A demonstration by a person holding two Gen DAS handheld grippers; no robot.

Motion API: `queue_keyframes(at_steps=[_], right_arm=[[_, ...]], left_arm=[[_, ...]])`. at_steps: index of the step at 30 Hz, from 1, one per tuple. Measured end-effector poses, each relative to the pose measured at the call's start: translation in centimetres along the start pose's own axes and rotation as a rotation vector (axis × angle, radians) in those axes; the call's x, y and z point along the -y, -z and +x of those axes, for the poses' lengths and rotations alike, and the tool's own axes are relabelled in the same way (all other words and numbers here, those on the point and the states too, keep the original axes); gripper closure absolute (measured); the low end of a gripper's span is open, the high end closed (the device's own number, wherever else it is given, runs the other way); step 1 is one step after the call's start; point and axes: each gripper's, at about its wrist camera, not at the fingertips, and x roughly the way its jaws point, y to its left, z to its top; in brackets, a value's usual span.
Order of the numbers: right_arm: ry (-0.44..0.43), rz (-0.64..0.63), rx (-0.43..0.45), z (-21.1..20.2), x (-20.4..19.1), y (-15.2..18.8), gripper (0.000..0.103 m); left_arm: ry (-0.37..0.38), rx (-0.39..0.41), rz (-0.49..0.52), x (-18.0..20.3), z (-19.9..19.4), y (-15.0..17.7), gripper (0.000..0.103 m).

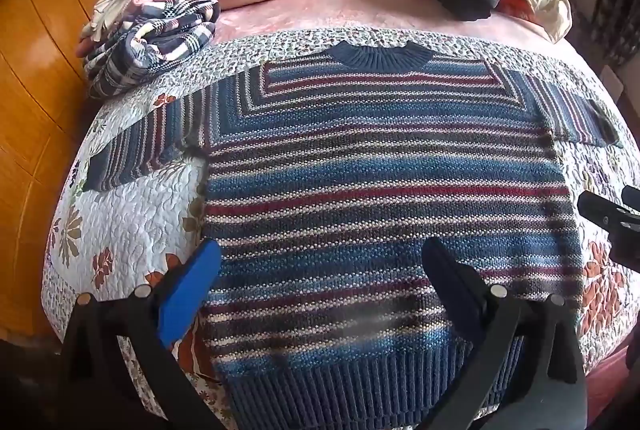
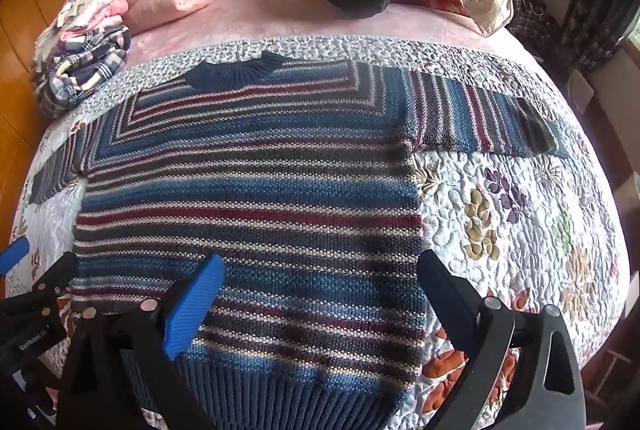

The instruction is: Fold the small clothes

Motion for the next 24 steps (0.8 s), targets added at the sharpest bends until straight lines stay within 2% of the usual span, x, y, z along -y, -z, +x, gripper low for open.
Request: queue_keyframes(at_steps=[24], right_arm=[[-0.001,-0.011,0.008,-0.02,-0.32,0.06,0.005]], left_arm=[[-0.001,0.012,-0.013,-0.48,-0.30,0.05,0.003]])
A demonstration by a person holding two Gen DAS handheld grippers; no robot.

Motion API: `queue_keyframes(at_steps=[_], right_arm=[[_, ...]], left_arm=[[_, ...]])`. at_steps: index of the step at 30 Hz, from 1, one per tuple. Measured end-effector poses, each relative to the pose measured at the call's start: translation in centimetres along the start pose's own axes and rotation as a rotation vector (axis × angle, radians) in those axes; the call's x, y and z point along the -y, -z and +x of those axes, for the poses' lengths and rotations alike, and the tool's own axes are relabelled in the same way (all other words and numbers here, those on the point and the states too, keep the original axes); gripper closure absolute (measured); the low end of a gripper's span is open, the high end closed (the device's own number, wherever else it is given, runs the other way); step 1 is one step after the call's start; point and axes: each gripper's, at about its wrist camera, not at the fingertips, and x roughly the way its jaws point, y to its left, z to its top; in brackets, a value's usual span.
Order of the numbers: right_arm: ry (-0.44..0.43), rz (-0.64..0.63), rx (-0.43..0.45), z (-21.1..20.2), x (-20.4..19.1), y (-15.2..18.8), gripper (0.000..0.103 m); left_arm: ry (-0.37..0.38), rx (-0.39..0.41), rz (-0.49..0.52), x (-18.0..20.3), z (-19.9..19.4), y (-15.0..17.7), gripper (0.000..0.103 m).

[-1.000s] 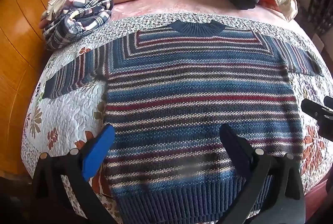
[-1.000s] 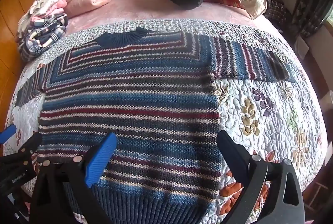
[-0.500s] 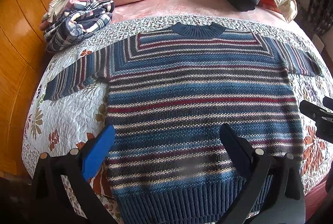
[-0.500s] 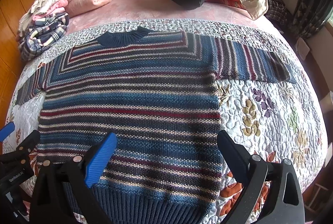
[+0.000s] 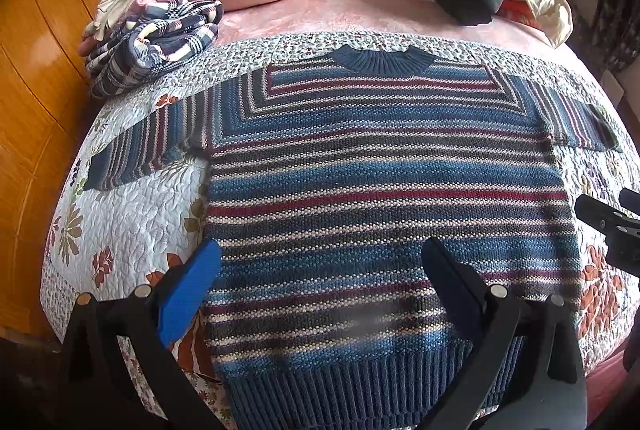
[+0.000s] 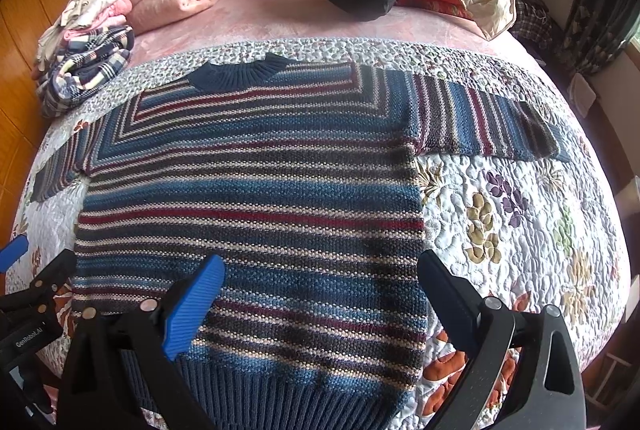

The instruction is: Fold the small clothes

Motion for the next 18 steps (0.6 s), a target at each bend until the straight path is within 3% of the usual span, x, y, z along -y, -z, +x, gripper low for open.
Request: queue_keyframes(at_steps=[18], right_arm=[[-0.002,-0.002,0.000,-0.06,-0.28,-0.17,0.005]], left_arm=[[-0.003,-0.003,0.002,0.08,-0.01,0.09,0.003]])
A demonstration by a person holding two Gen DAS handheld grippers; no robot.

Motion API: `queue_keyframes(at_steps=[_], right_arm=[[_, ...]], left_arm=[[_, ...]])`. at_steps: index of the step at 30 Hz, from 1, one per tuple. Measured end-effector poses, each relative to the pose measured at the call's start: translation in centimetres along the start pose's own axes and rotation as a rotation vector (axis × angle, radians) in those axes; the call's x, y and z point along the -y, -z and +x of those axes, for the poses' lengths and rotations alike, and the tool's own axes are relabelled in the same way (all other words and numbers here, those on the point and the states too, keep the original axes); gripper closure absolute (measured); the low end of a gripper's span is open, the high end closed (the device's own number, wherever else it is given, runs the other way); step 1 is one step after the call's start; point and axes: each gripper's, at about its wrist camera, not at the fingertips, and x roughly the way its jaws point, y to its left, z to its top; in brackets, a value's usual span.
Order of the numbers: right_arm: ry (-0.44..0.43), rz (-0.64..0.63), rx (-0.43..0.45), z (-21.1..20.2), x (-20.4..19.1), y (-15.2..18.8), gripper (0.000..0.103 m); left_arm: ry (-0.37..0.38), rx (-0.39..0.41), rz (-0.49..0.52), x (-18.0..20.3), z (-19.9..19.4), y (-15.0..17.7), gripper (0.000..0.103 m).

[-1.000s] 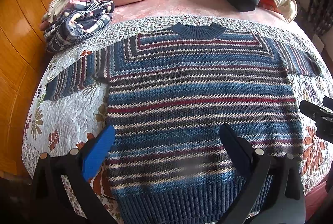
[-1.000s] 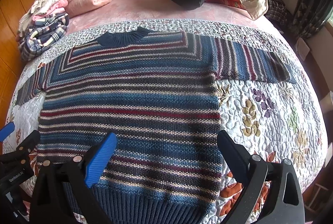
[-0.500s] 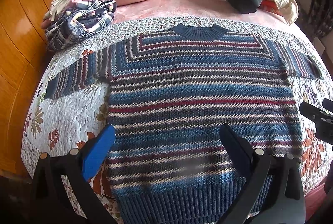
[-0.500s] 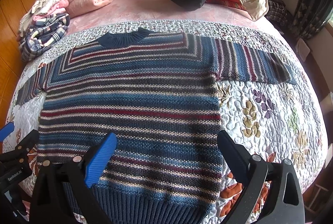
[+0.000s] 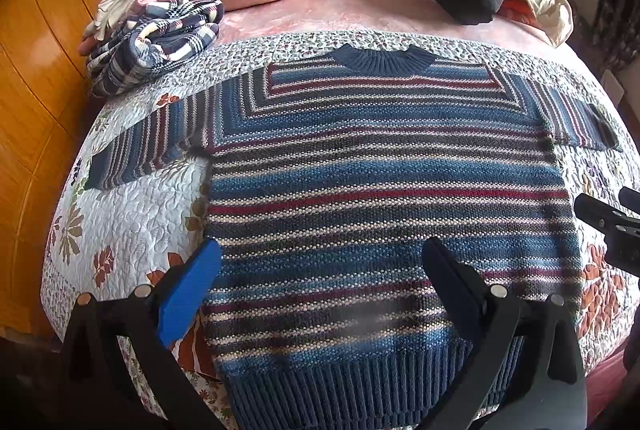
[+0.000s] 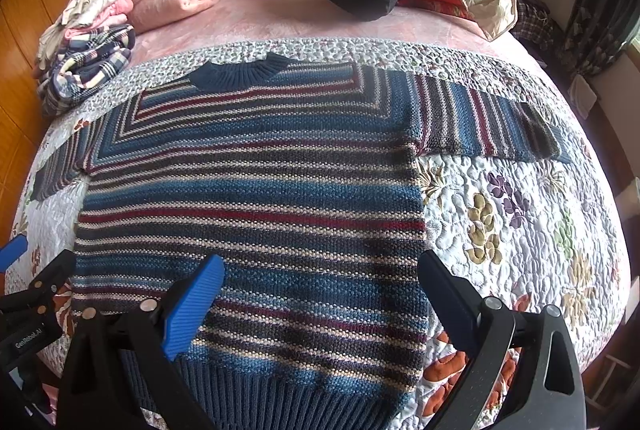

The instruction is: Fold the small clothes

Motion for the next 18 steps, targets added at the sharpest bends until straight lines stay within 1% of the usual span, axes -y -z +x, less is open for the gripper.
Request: queue_keyframes(at_steps=[18], right_arm=[[0.000,-0.004,0.005,0.03,0.08,0.07,0.005]], left_arm=[[0.002,0.001,-0.001,-0.16,-0.05,-0.05,0.003]])
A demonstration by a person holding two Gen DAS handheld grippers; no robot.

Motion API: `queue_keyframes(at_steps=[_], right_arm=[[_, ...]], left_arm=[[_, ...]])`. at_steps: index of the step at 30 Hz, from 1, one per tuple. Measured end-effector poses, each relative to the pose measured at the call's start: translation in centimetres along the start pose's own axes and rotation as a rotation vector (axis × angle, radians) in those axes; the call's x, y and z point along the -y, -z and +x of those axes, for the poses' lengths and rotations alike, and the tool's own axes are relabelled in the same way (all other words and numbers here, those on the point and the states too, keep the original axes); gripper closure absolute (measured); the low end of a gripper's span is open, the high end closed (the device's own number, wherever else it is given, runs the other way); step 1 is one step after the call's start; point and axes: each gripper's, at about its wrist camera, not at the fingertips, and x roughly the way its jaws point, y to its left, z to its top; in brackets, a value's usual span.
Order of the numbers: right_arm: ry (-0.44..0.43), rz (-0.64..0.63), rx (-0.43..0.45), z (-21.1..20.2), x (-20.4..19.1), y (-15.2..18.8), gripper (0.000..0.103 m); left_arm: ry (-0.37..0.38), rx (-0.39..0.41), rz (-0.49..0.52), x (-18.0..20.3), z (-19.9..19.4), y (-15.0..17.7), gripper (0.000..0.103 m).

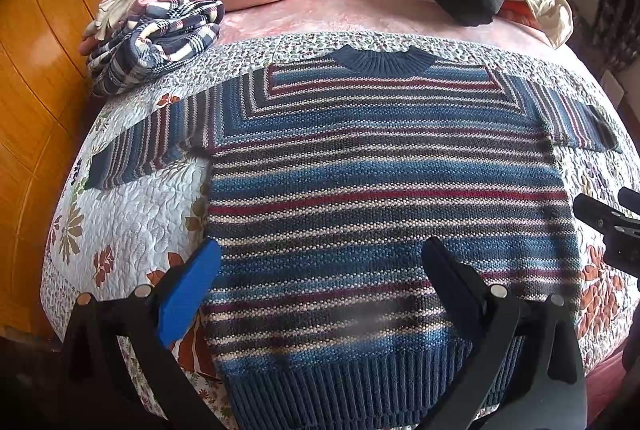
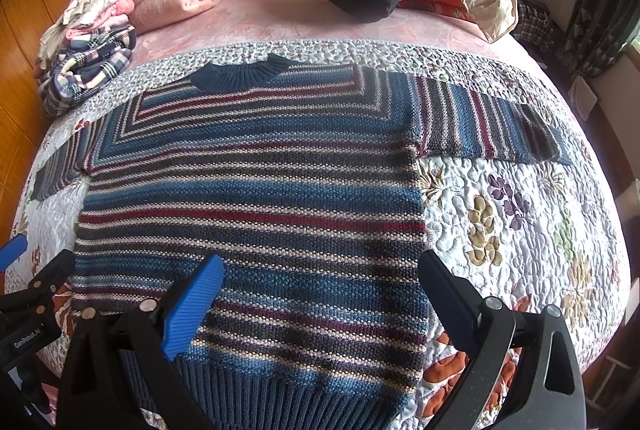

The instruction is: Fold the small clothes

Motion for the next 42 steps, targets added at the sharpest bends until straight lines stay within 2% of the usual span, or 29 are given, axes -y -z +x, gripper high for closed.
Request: queue_keyframes(at_steps=[17,21,25,29,31,34,38,42], right_arm=[[-0.013,0.004,-0.001,0.0,0.1,-0.1,0.005],[-0.028,0.026,0.004,0.3,2.1,-1.7,0.004],[-0.006,0.119,0.007,1.2,7.9,-5.7,0.004],[0.007,0.283,-0.013,3.1,16.8,-9.6,0.004],[0.045,0.328,-0.009,4.5,21.5,-11.4,0.004],[0.111,0.393,-0.042,7.0,28.7,-12.3,0.004],[0.111,0.506,-0.072,9.8,37.5,-12.3,0.005],[0.038,0.543,-0.080,12.9,43.5,-11.4,0.005]], left_arm=[[0.013,0.006,0.009,0.9,0.0,-0.6,0.003],[0.032,0.011,0.009,2.1,0.4,-1.5,0.003],[0.007,0.030,0.041,3.8,1.2,-2.9,0.003],[0.010,0.049,0.041,5.4,2.2,-4.4,0.003],[0.028,0.048,0.033,6.3,2.8,-5.2,0.003],[0.048,0.054,0.033,8.5,4.2,-7.2,0.003],[0.079,0.073,0.026,12.6,6.4,-10.1,0.003],[0.107,0.086,0.015,16.4,8.1,-11.9,0.003]])
